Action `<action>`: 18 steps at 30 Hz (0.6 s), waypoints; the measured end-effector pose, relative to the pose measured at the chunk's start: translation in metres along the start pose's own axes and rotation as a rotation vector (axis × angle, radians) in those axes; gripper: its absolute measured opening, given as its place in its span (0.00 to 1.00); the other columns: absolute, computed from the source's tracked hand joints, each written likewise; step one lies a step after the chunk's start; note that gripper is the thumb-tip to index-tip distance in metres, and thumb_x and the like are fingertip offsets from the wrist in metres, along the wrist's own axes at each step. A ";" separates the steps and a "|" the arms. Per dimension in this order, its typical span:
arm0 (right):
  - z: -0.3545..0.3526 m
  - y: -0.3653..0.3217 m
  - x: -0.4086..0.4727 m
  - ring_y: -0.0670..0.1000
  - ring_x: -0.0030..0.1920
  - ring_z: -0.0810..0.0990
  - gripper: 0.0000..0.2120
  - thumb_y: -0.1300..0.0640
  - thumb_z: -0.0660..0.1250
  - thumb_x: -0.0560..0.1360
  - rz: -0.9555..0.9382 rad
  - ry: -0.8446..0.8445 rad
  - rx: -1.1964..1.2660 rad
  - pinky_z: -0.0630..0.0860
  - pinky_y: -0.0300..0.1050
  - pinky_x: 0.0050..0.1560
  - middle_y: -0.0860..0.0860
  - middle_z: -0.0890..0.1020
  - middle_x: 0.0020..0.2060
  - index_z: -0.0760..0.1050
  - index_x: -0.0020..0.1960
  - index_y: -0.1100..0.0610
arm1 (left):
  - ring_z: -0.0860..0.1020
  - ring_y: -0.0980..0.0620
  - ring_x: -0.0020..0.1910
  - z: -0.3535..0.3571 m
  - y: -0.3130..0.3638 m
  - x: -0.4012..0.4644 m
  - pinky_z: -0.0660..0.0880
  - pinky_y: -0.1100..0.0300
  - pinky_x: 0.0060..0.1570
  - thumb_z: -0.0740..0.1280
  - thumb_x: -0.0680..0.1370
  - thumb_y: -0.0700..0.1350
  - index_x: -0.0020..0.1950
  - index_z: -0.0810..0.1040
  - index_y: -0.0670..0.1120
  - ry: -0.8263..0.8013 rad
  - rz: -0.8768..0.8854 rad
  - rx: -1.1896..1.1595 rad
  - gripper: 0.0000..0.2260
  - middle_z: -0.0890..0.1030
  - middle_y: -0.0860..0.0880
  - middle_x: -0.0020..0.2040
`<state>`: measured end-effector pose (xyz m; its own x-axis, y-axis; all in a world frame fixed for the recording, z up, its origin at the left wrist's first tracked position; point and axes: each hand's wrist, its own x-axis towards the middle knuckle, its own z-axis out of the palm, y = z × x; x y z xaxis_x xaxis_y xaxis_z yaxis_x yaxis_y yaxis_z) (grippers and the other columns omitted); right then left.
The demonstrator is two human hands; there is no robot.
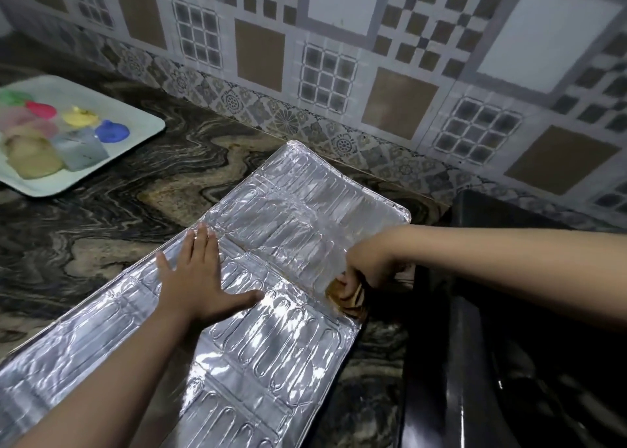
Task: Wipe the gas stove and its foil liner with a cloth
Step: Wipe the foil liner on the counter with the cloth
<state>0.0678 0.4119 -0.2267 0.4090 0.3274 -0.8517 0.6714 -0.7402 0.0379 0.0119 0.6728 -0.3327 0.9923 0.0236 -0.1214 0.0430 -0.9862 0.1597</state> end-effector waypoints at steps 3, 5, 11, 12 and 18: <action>-0.001 0.013 -0.012 0.41 0.27 0.72 0.23 0.71 0.60 0.73 0.134 -0.121 0.102 0.67 0.31 0.27 0.43 0.80 0.36 0.78 0.63 0.55 | 0.37 0.49 0.77 -0.001 0.001 0.000 0.42 0.33 0.71 0.45 0.53 0.86 0.79 0.41 0.45 0.011 -0.004 -0.002 0.66 0.36 0.49 0.78; -0.016 0.025 -0.022 0.44 0.34 0.74 0.20 0.70 0.59 0.73 0.206 -0.059 0.162 0.68 0.32 0.26 0.45 0.81 0.35 0.79 0.61 0.60 | 0.38 0.49 0.78 0.000 0.001 0.000 0.41 0.33 0.71 0.46 0.53 0.86 0.79 0.42 0.44 0.016 -0.005 -0.011 0.66 0.37 0.48 0.79; -0.055 0.064 -0.018 0.51 0.32 0.72 0.08 0.60 0.61 0.75 0.531 0.351 0.116 0.66 0.37 0.26 0.55 0.78 0.35 0.77 0.42 0.63 | 0.39 0.48 0.78 0.003 -0.001 0.001 0.41 0.33 0.70 0.46 0.54 0.86 0.79 0.41 0.44 0.019 0.005 -0.002 0.65 0.36 0.48 0.78; -0.057 0.067 -0.012 0.50 0.30 0.70 0.10 0.59 0.61 0.76 0.583 0.343 0.110 0.66 0.38 0.26 0.54 0.78 0.29 0.75 0.38 0.62 | 0.39 0.48 0.78 0.004 -0.002 0.002 0.41 0.33 0.70 0.46 0.54 0.86 0.79 0.41 0.44 0.021 0.005 -0.004 0.65 0.36 0.47 0.78; -0.030 0.049 0.032 0.57 0.66 0.73 0.24 0.54 0.62 0.77 0.583 0.137 0.046 0.72 0.46 0.64 0.56 0.72 0.67 0.66 0.71 0.61 | 0.38 0.48 0.78 0.004 -0.002 0.002 0.39 0.34 0.71 0.45 0.53 0.86 0.79 0.41 0.44 0.026 0.002 -0.025 0.66 0.36 0.48 0.78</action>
<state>0.1325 0.4041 -0.2367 0.7801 -0.0695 -0.6217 0.2862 -0.8441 0.4535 0.0137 0.6739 -0.3374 0.9950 0.0267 -0.0958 0.0441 -0.9818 0.1847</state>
